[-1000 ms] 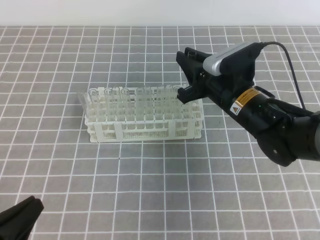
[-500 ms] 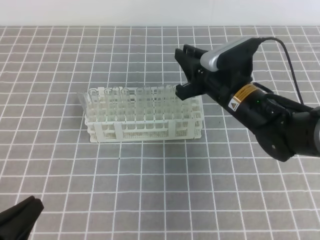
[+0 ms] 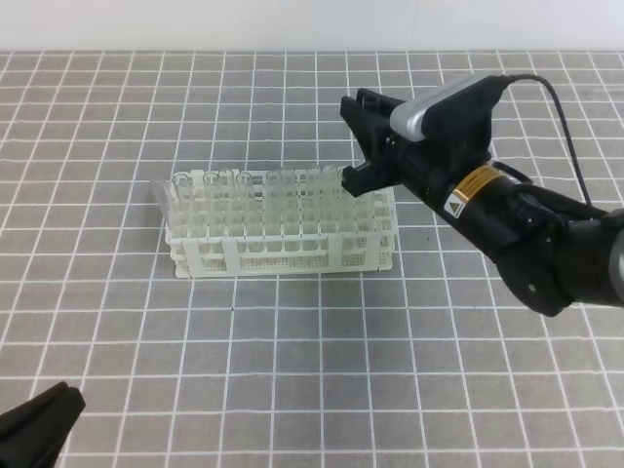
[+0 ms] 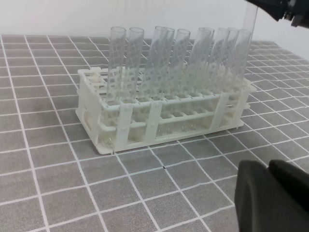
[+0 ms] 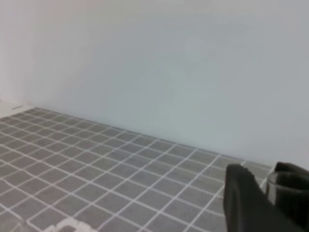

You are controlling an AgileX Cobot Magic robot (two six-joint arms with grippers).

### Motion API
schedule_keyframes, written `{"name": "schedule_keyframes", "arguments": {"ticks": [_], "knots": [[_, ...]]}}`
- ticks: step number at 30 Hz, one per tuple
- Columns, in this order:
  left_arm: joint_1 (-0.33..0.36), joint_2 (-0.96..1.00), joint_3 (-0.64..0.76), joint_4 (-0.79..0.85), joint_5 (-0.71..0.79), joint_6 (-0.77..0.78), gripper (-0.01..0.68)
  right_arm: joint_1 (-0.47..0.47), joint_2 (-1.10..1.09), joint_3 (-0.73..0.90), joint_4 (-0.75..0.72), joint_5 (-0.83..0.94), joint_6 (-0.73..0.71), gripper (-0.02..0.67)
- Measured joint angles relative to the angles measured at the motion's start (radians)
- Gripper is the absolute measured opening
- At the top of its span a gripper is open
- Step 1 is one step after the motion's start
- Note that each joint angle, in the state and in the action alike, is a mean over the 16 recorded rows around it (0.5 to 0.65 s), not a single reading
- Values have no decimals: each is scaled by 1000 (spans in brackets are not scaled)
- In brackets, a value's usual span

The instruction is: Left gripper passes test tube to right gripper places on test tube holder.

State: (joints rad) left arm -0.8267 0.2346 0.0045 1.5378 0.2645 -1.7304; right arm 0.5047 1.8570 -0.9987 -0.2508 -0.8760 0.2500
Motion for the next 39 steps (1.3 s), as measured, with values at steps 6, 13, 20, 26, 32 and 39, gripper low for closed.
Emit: {"name": "schedule_keyframes", "arguments": {"ticks": [6, 13, 20, 26, 32, 39], "knots": [[0, 0, 0, 0, 0, 0, 17, 0, 10, 0, 0, -8, 1, 86], [0, 0, 0, 0, -1, 0, 17, 0, 22, 0, 1, -13, 1, 86], [0, 0, -1, 0, -2, -1, 17, 0, 28, 0, 6, -15, 1, 87], [0, 0, -1, 0, -1, -1, 17, 0, 29, 0, 11, -13, 1, 102], [0, 0, -1, 0, -1, -1, 17, 0, 29, 0, 14, -10, 1, 154], [0, -1, -2, -1, -1, -1, 17, 0, 29, 0, 15, -6, 1, 220]]}}
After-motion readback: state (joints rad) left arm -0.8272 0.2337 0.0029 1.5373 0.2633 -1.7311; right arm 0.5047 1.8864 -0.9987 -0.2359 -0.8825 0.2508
